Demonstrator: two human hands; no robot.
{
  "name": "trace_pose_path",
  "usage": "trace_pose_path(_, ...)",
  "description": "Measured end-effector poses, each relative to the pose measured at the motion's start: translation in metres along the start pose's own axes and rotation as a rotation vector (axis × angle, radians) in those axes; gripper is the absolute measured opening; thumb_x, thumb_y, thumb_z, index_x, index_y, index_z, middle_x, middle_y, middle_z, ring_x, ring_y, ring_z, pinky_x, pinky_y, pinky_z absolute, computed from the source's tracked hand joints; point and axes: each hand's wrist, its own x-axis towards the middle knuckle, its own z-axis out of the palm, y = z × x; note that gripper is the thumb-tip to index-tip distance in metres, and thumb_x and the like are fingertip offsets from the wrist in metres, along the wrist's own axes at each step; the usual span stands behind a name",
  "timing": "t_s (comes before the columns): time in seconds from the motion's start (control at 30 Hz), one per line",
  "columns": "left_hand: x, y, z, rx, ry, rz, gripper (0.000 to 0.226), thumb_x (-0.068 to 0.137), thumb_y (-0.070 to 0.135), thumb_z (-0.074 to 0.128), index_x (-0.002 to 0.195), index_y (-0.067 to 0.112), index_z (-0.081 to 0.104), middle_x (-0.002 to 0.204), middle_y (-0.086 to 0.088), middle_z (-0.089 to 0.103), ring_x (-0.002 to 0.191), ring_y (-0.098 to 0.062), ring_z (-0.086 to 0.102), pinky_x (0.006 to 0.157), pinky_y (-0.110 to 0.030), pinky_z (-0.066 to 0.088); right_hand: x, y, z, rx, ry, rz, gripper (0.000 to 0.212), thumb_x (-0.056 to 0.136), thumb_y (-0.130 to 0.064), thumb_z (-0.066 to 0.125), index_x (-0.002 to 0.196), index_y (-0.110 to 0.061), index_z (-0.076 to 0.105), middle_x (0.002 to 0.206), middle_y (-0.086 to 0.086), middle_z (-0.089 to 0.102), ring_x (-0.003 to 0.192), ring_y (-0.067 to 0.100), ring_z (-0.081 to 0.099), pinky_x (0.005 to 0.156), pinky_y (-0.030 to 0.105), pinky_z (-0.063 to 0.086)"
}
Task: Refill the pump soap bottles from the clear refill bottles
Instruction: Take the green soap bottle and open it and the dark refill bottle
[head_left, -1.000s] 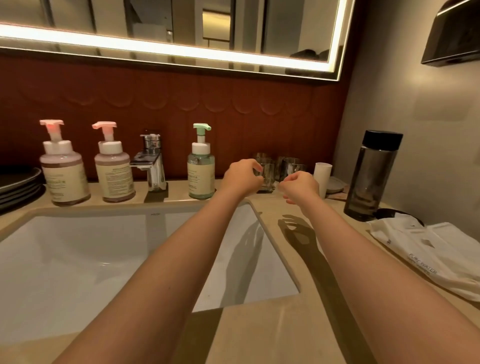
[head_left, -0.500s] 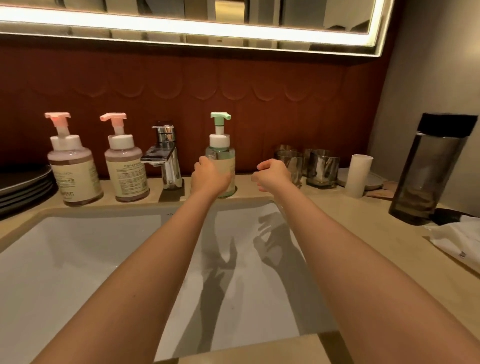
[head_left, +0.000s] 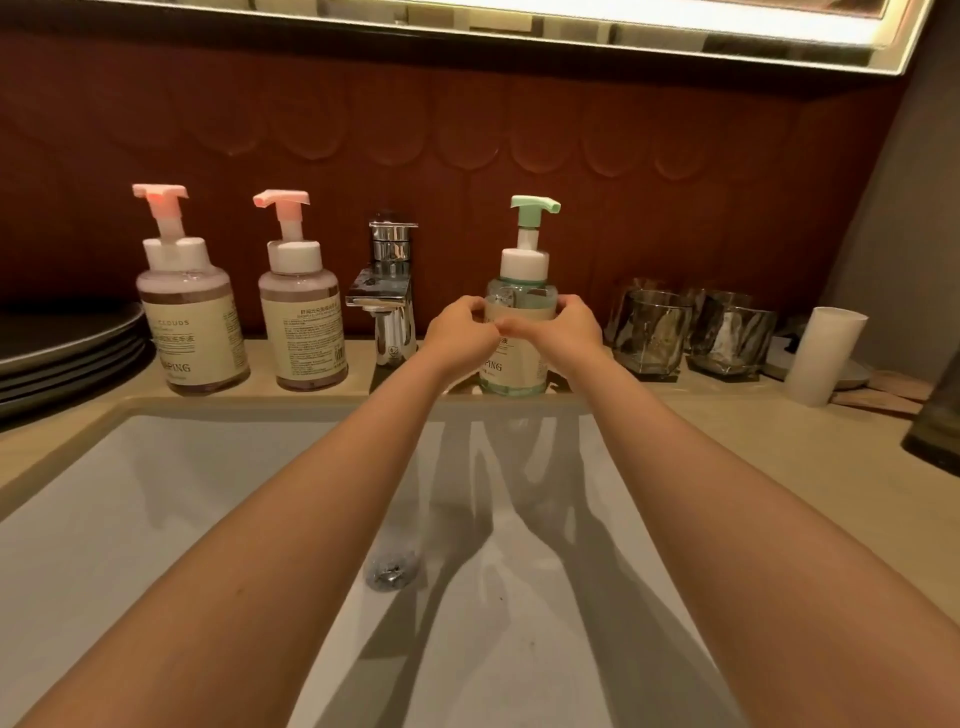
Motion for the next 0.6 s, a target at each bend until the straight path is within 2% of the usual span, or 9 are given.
trace_pose_path(0.1,-0.018,0.013,-0.001,0.039,-0.076,0.013,0.049,0.089,0.003,0.045,0.137,0.011,0.04,0.131,-0.009,0.051,0.107,-0.02,0.048,0.087,-0.033,0.042,-0.017,0.0,-0.016,-0.018,0.015,0.013,0.076,0.065,-0.037,0.082,0.128,-0.011,0.049,0.123,0.003,0.058,0.115,0.022,0.054,0.091,0.036,0.047)
trace_pose_path(0.2,-0.041,0.031,0.005,0.046,-0.147,0.015,0.049,0.09,0.01,0.047,0.138,0.014,0.037,0.131,-0.009,0.051,0.112,-0.023,0.051,0.086,-0.035,0.044,-0.043,-0.001,-0.042,-0.052,0.037,0.041,0.075,0.063,-0.039,0.082,0.126,-0.012,0.051,0.121,0.001,0.059,0.112,0.021,0.055,0.09,0.036,0.048)
trace_pose_path(0.37,-0.084,0.071,0.035,0.06,-0.268,0.041,0.052,0.095,0.02,0.039,0.144,0.019,0.022,0.136,-0.01,0.046,0.101,-0.022,0.053,0.078,-0.036,0.042,-0.093,-0.008,-0.099,-0.133,0.126,0.059,0.084,0.066,-0.038,0.081,0.133,-0.012,0.037,0.128,0.005,0.051,0.118,0.023,0.049,0.085,0.034,0.043)
trace_pose_path(0.43,-0.105,0.09,0.051,0.044,-0.329,0.07,0.053,0.097,0.022,0.034,0.147,0.018,0.017,0.142,-0.01,0.04,0.109,-0.026,0.052,0.079,-0.035,0.039,-0.116,-0.005,-0.124,-0.166,0.171,0.055,0.086,0.067,-0.037,0.081,0.135,-0.01,0.034,0.13,0.006,0.049,0.121,0.024,0.047,0.087,0.035,0.043)
trace_pose_path(0.5,-0.119,0.1,0.063,0.022,-0.362,0.104,0.054,0.099,0.024,0.033,0.148,0.014,0.012,0.148,-0.01,0.032,0.126,-0.029,0.042,0.088,-0.036,0.039,-0.132,-0.001,-0.137,-0.195,0.19,0.062,0.087,0.069,-0.035,0.08,0.136,-0.009,0.032,0.131,0.007,0.048,0.122,0.025,0.046,0.091,0.036,0.043)
trace_pose_path(0.6,-0.14,0.11,0.084,0.002,-0.403,0.161,0.06,0.098,0.028,0.038,0.148,0.009,0.012,0.152,-0.012,0.026,0.136,-0.027,0.031,0.109,-0.043,0.031,-0.157,0.006,-0.16,-0.223,0.262,0.083,0.077,0.071,-0.032,0.079,0.13,-0.01,0.035,0.13,0.008,0.049,0.121,0.025,0.048,0.092,0.037,0.044)
